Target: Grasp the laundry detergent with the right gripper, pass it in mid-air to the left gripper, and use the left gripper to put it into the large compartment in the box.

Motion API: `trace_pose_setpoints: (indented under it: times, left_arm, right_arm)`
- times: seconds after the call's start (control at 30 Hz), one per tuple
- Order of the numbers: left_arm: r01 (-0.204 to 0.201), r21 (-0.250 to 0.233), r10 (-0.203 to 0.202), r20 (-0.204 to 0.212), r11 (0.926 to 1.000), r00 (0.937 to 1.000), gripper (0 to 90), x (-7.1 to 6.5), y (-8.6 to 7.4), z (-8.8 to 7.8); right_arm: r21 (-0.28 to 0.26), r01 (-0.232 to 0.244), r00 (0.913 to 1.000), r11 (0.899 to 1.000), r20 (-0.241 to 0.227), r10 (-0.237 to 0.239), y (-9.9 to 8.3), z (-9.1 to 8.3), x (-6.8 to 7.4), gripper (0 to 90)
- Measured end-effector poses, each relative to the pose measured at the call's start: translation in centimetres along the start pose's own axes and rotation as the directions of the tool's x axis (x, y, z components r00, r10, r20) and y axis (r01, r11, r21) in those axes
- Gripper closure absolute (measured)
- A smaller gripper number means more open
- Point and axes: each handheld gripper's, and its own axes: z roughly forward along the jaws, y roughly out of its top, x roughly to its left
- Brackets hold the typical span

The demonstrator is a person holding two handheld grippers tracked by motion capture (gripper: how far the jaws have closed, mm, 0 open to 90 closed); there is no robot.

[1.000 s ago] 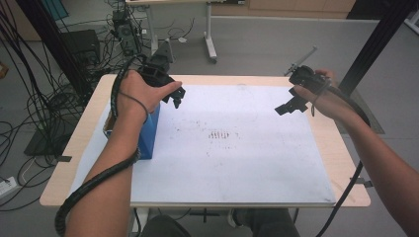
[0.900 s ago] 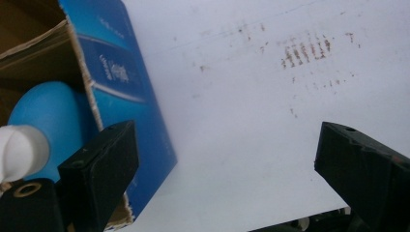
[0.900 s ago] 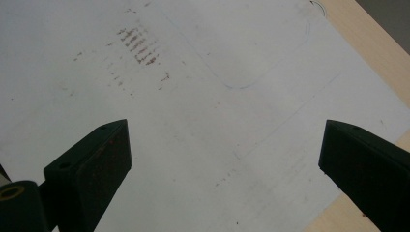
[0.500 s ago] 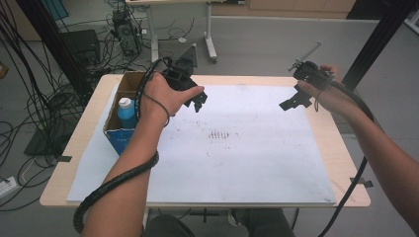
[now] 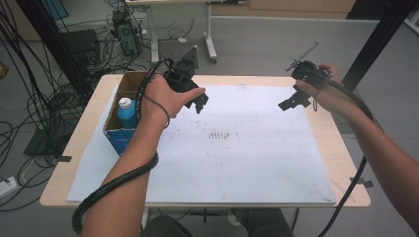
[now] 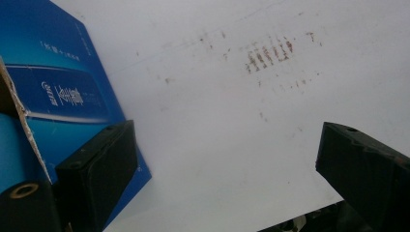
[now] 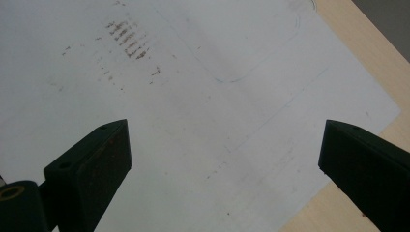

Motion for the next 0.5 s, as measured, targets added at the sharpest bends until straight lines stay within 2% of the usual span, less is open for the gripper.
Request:
trace_pose_setpoints:
  times: [0.5]
  left_arm:
    - [0.0,-0.002,0.0,-0.005,1.0,1.0,8.3,0.33,-0.23,0.05]
  right_arm:
    - [0.001,0.005,1.0,1.0,-0.007,-0.005,0.11,0.13,0.4,4.6]
